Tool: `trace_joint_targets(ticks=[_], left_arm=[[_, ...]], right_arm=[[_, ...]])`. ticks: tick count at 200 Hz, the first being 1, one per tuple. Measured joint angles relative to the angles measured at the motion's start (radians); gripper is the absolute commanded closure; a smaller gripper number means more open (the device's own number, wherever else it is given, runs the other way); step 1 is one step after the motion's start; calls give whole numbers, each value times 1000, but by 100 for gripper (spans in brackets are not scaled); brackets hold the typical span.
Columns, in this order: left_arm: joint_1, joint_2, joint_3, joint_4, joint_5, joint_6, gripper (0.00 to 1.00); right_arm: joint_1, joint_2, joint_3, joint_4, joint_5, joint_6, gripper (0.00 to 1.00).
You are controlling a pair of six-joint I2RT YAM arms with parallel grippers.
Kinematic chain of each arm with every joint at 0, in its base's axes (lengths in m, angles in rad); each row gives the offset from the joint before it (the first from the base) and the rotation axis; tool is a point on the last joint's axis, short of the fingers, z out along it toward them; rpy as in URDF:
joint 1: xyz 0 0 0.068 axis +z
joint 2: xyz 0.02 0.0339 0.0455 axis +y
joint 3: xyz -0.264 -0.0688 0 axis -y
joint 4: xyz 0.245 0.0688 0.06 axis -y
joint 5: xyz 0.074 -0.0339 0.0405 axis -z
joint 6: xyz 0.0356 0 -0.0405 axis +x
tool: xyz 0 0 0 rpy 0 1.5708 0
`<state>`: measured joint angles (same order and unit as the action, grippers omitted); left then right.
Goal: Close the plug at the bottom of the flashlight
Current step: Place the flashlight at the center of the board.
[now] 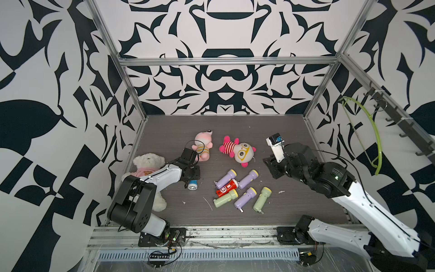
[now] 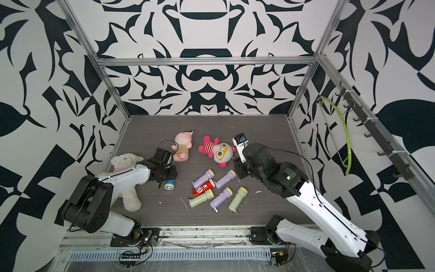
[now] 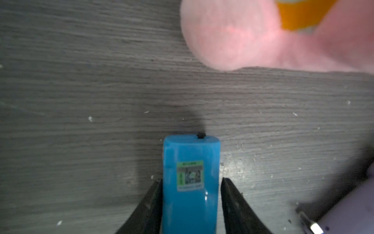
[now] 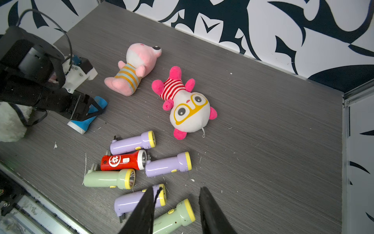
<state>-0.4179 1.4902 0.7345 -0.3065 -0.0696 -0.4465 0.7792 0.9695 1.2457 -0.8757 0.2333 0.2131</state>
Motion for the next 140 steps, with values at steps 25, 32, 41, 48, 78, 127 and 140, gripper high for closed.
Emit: trace_joint_targets(ticks=[25, 32, 41, 48, 78, 127, 140], left_arm=[[0, -1, 0, -2, -10, -6, 42], [0, -2, 0, -4, -14, -8, 41], [0, -4, 0, -7, -19, -10, 41], [1, -6, 0, -10, -21, -10, 41], [2, -24, 2, -36, -30, -10, 41], [3, -162, 26, -110, -47, -11, 45], [3, -226, 32, -126, -43, -12, 46]], right_arm=[[0, -1, -10, 0, 9, 17, 61], [0, 0, -15, 0, 11, 22, 60], [0, 0, -24, 0, 11, 25, 60], [0, 1, -31, 0, 11, 29, 60], [0, 1, -52, -2, 11, 43, 57], [0, 52, -60, -3, -25, 55, 56], [-1, 84, -67, 1, -63, 57, 47]])
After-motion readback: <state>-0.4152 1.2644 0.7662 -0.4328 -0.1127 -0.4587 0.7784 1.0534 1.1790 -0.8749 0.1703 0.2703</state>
